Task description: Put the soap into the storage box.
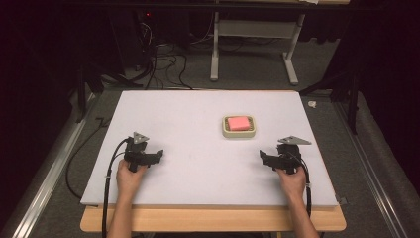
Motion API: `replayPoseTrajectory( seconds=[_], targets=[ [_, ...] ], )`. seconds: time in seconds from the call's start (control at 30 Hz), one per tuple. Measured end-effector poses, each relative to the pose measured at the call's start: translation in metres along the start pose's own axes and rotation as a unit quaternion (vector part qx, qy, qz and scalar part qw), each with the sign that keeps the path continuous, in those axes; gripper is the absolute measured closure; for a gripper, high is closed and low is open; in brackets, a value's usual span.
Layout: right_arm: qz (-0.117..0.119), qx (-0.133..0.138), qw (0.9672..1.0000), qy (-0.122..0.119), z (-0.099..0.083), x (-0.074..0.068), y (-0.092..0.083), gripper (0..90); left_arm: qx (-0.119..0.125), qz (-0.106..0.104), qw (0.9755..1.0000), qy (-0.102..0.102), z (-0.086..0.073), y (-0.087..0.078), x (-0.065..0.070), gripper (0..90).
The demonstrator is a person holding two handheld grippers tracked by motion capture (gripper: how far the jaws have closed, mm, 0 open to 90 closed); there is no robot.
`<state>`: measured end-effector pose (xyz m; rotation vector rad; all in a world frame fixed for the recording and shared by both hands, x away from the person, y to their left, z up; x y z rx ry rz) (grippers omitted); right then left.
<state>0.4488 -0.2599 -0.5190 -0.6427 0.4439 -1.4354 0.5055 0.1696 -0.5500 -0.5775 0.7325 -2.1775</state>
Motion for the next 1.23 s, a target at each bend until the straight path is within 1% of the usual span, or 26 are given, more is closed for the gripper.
replayPoseTrajectory(
  seconds=[0.27,0.5,0.67,0.8,0.9,1.0,1.23],
  targets=[
    [-0.005,-0.012,0.9999,-0.004,-0.009,-0.002,0.007,23.5,0.000,0.000,1.0000,0.000,0.000,0.000,0.000,17.0],
    [-0.011,-0.014,0.9998,-0.006,-0.012,-0.001,0.009,23.5,0.000,0.000,1.0000,0.000,0.000,0.000,0.000,17.0],
    [-0.015,-0.020,0.9996,-0.010,-0.016,0.000,0.012,23.5,0.000,0.000,1.0000,0.000,0.000,0.000,0.000,16.9],
    [-0.014,-0.026,0.9995,-0.010,-0.019,0.000,0.014,23.4,0.000,0.000,1.0000,0.000,0.000,0.000,0.000,17.0],
    [-0.019,-0.028,0.9993,-0.017,-0.020,-0.001,0.016,22.8,0.000,0.000,1.0000,0.000,0.000,0.000,0.000,16.9],
    [-0.031,-0.029,0.9986,-0.033,-0.021,-0.003,0.016,21.9,0.000,0.000,1.0000,0.001,0.000,0.000,0.000,17.0],
    [-0.030,-0.028,0.9986,-0.032,-0.021,-0.003,0.017,21.8,-0.001,0.001,1.0000,0.000,0.000,0.000,0.000,16.9]
  ],
)
Point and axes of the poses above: each handheld gripper's, and its own axes: y roughly forward along the jaws, z roughly out of its top, x roughly to its right, the point moved 9 cm from there along y, roughly forward along the jaws, and after that the axes turned 14 degrees about -z, right-handed, at the moved point
